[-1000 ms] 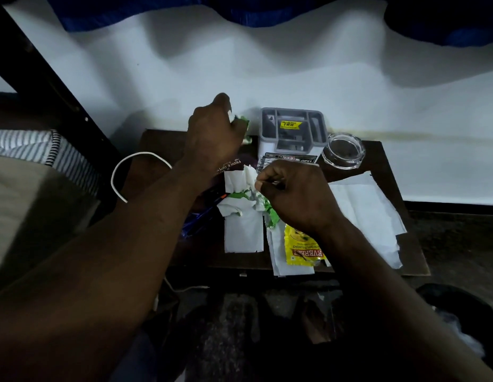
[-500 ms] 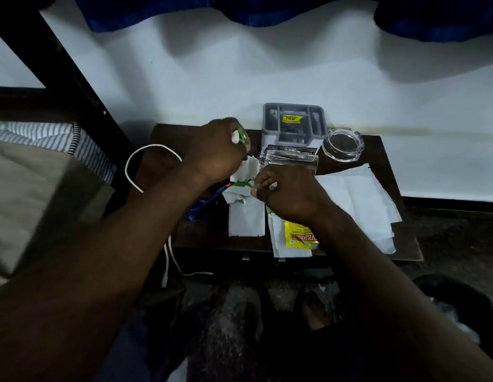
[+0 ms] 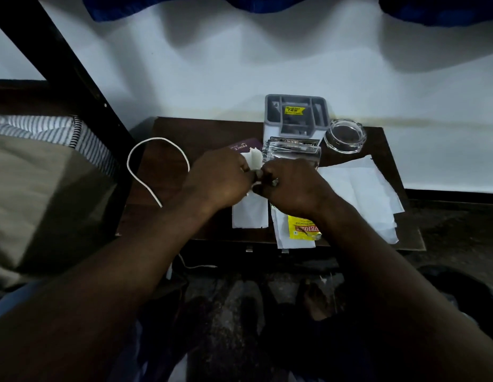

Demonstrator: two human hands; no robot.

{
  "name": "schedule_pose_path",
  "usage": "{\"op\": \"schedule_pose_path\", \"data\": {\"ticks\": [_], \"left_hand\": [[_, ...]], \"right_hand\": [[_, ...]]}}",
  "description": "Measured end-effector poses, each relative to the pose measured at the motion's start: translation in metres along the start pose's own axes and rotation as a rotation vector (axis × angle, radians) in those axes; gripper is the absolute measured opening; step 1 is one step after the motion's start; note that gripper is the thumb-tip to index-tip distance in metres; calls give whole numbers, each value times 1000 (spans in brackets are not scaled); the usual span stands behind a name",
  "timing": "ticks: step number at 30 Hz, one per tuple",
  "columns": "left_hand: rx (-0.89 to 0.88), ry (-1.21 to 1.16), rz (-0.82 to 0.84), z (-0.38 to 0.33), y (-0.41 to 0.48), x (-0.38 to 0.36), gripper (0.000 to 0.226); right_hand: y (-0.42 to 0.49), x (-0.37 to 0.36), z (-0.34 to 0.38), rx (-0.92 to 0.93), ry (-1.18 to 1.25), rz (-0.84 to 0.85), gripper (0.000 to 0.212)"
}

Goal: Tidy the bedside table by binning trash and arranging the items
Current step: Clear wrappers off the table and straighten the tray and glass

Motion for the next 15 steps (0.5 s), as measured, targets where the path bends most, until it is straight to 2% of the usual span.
{"op": "schedule_pose_path", "data": {"ticks": [2,5,11,15], "left_hand": [[-30,54,-29,-8,5,-3,19],[-106,116,-29,-16,10,-13,34],[-54,171,155,-16,30,-22,39],[-82,178,209,-18,35,-23,42]], "right_hand": [[1,0,-2,-14,6,4,26],[2,0,-4,-13,-9,8,30],[0,3,-12,0,-22,9,22],[-1,4,-19,-10,38,-18,18]]}}
Point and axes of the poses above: each hand's wrist, its own y-axis towards the middle knuckle, its own x-axis out of the back of the hand, z = x × y, the point moved 6 cm from there along y, towards the middle knuckle, and after that the axes turned 9 degrees about x, right-handed, at the moved point
